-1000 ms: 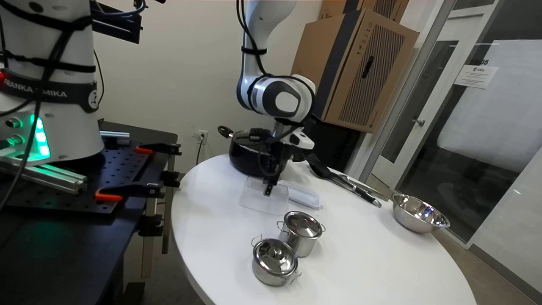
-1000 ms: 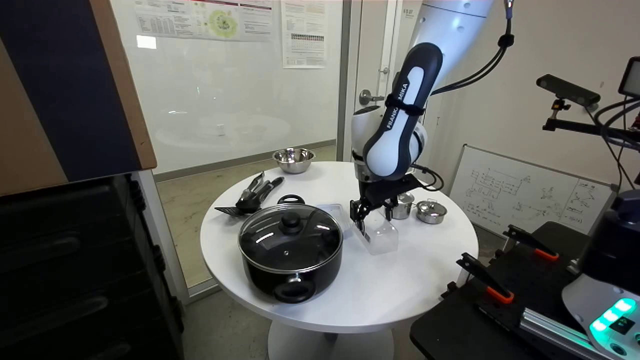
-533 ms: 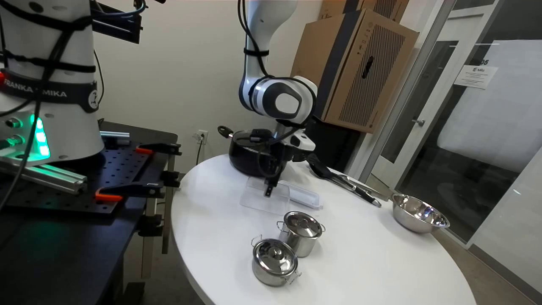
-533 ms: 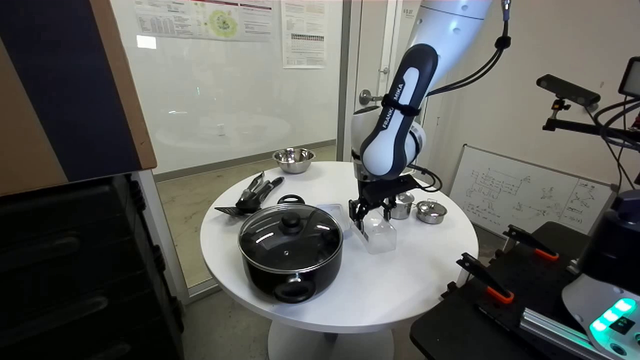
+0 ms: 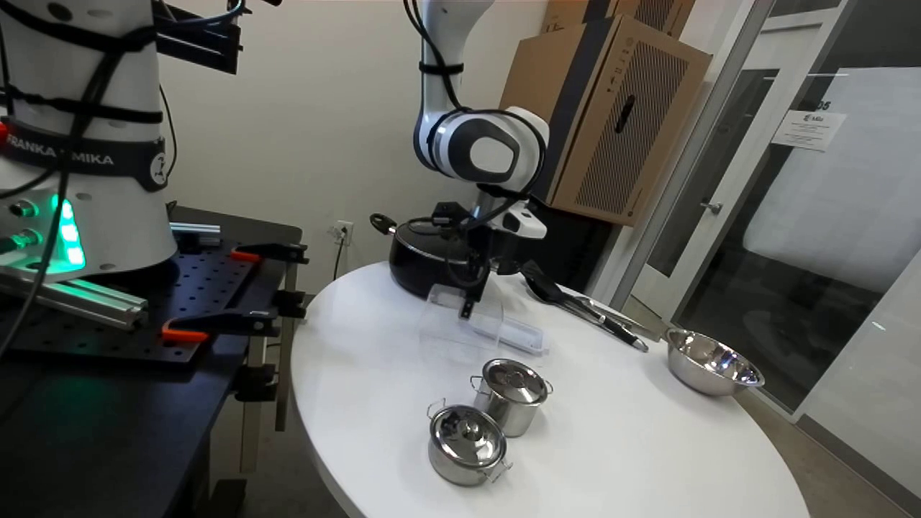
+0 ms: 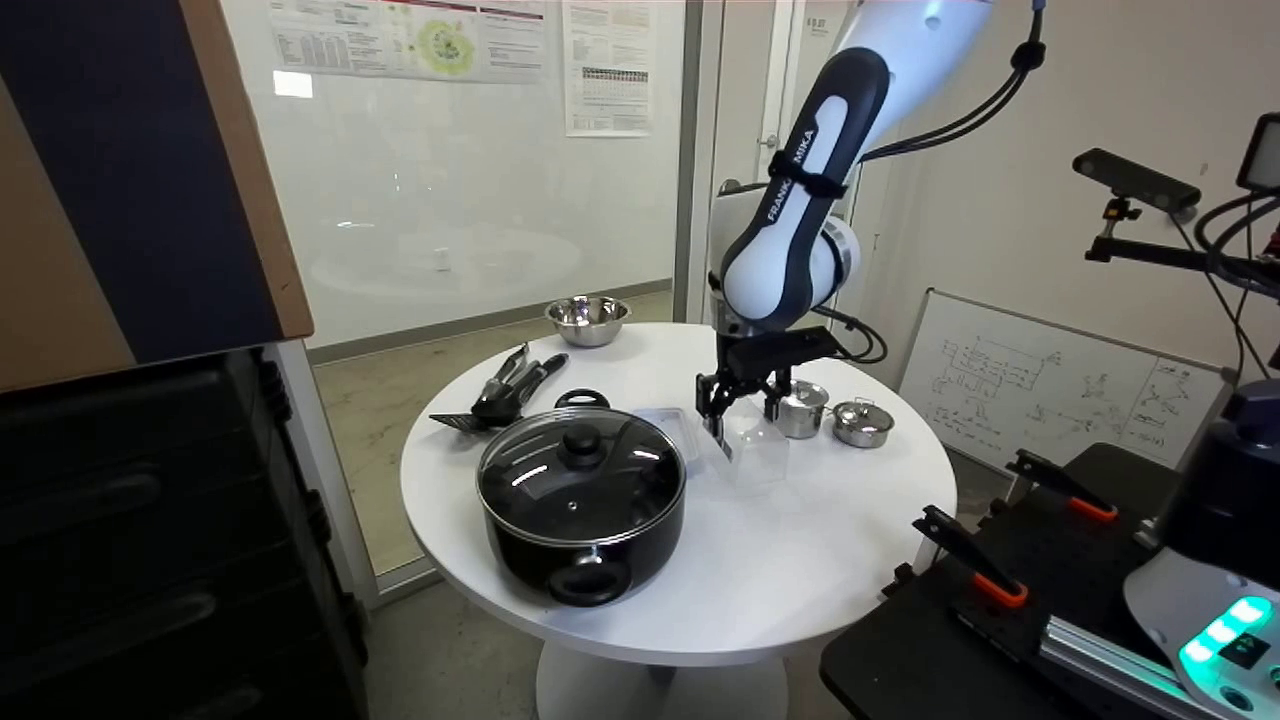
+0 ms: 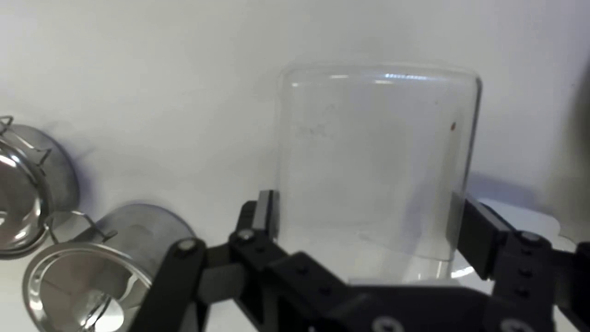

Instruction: Cover the plate with the clear lid

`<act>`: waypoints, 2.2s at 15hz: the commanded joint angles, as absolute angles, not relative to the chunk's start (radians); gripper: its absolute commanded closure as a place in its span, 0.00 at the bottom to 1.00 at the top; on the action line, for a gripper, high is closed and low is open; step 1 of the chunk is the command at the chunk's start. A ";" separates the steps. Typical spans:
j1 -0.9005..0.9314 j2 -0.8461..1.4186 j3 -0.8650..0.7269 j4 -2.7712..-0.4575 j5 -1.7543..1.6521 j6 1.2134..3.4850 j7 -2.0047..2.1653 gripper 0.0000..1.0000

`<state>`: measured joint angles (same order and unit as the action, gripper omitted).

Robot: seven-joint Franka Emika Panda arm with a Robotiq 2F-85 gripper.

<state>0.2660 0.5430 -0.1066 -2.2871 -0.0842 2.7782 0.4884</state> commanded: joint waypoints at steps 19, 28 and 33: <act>0.252 0.695 -0.072 -1.882 0.023 2.511 0.621 0.35; 0.269 0.801 -0.080 -1.756 0.012 2.475 0.655 0.35; 0.277 0.828 -0.080 -1.715 0.011 2.463 0.667 0.35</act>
